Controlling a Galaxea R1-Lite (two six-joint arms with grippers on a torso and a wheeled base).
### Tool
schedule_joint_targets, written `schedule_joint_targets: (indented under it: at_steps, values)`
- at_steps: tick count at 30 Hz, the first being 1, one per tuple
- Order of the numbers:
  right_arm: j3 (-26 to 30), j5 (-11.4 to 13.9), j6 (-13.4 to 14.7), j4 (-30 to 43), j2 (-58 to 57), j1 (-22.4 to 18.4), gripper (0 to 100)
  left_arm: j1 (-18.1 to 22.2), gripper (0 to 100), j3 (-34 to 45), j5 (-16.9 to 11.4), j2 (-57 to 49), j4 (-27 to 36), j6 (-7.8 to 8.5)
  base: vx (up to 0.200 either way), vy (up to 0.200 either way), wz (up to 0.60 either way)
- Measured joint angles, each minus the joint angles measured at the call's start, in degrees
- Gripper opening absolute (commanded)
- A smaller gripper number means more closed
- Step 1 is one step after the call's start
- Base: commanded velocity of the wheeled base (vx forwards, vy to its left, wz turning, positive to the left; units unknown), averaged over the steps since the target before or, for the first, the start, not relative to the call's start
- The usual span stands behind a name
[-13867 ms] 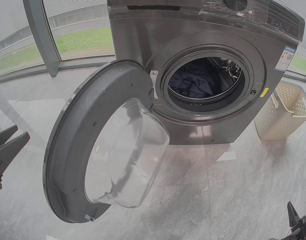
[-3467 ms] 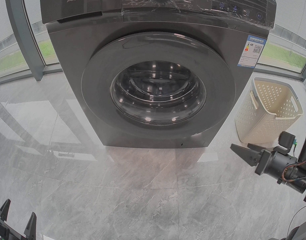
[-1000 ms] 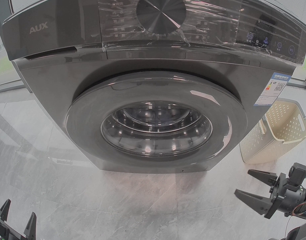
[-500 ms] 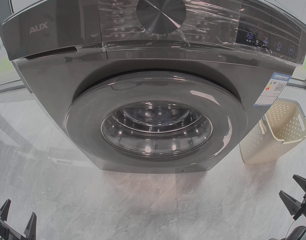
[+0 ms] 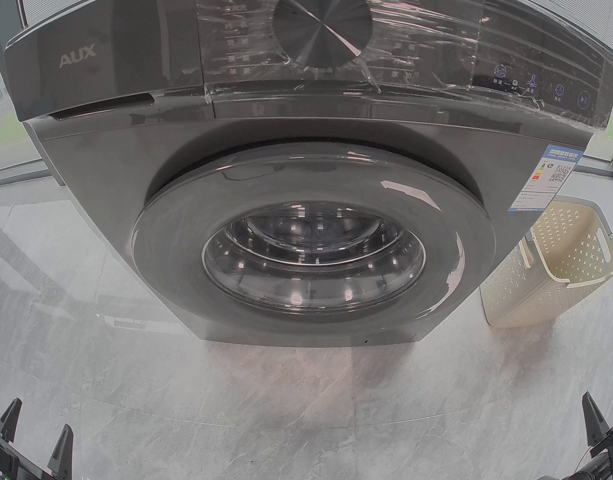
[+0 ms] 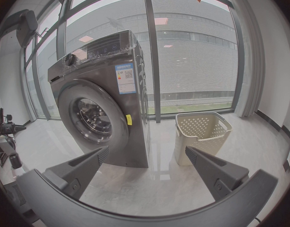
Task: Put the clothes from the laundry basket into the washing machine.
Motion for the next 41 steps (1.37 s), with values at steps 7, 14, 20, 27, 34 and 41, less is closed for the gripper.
schedule_joint_targets:
  at_steps: [7, 14, 20, 27, 34, 41]
  values:
    - [0.26, -4.83, -0.35, 1.69, -2.47, -0.39, 100, 0.0, 100, 0.0, -0.11, 0.0, 0.0, 0.1, 0.0, 0.0, 0.0]
    - [0.28, -6.35, -3.57, 2.44, -3.33, -0.45, 100, 0.0, 100, 0.0, -0.15, 0.0, 0.0, 0.07, 0.0, 0.0, 0.0]
    - [0.33, -3.39, -3.41, 6.91, -3.5, -0.39, 100, 0.0, 100, 0.0, -0.22, 0.0, 0.0, 0.0, 0.0, 0.0, 0.0]
    - [0.3, -2.4, -3.84, 5.83, -3.52, -0.37, 100, 0.0, 100, 0.0, -0.28, 0.0, 0.05, -0.01, 0.0, 0.0, 0.0]
    - [0.28, -2.62, -3.62, 5.62, -3.5, -0.5, 100, 0.0, 100, 0.0, 0.02, 0.0, 0.0, -0.32, 0.0, 0.0, 0.0]
    - [0.28, -2.67, -3.68, 5.58, -3.5, -0.45, 100, 0.0, 100, 0.0, 0.02, 0.0, 0.0, 0.07, 0.0, 0.0, 0.0]
